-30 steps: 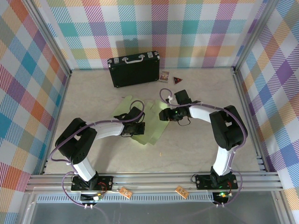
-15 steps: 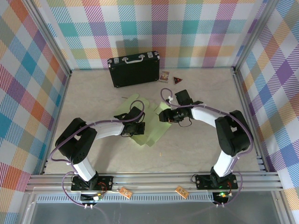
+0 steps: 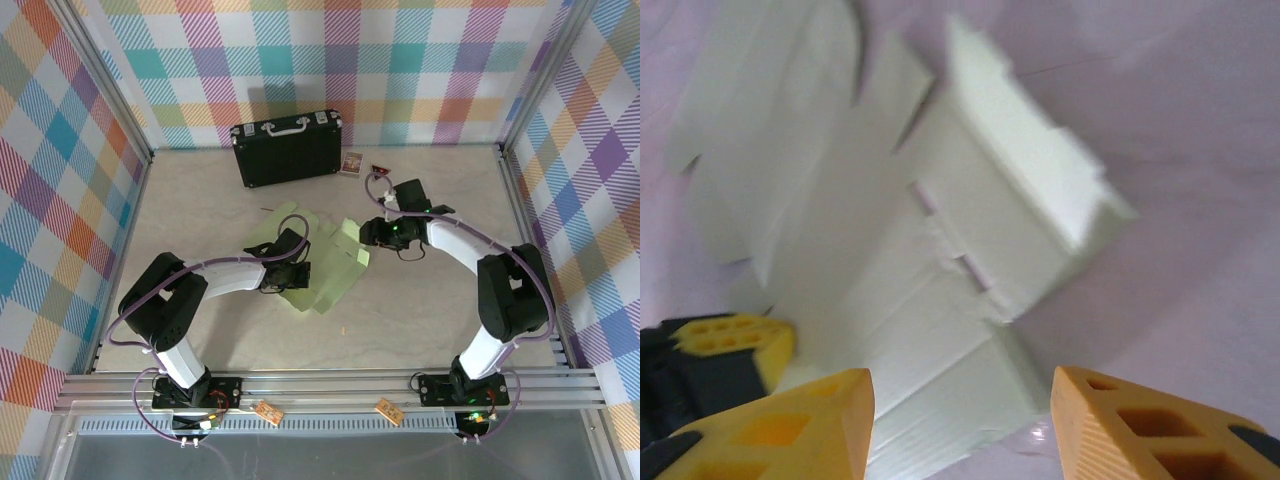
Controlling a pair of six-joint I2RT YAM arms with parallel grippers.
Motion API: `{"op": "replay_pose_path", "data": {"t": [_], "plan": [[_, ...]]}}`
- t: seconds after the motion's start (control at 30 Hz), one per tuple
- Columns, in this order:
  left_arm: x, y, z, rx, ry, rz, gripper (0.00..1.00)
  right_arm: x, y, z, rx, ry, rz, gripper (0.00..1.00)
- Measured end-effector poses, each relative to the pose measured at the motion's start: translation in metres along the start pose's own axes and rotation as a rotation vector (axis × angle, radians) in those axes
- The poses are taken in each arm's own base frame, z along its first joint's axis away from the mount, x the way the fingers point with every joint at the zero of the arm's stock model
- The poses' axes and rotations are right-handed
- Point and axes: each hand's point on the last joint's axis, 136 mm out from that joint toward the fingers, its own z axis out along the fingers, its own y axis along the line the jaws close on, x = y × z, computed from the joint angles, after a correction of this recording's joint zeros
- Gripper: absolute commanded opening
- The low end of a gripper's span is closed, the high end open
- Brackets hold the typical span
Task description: Fold the paper box
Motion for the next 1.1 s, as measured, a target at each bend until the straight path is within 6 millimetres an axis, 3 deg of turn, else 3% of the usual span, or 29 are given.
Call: {"op": "replay_pose_path", "data": {"t": [0.17,0.4,0.8,1.1], "plan": [[0.000,0.000,0.000,0.000,0.000,0.000,0.03,0.003,-0.005,0.010,-0.010,0.034,0.024,0.45],[0.000,0.000,0.000,0.000,0.000,0.000,0.03,0.023,0.014,0.034,-0.106,0.133,0.018,0.44],[0.000,0.000,0.000,0.000,0.001,0.000,0.03,0.040,0.040,0.041,-0.181,0.190,-0.020,0.43],[0.000,0.000,0.000,-0.001,0.002,0.003,0.03,0.069,0.022,0.057,-0.127,0.248,-0.001,0.37]]}}
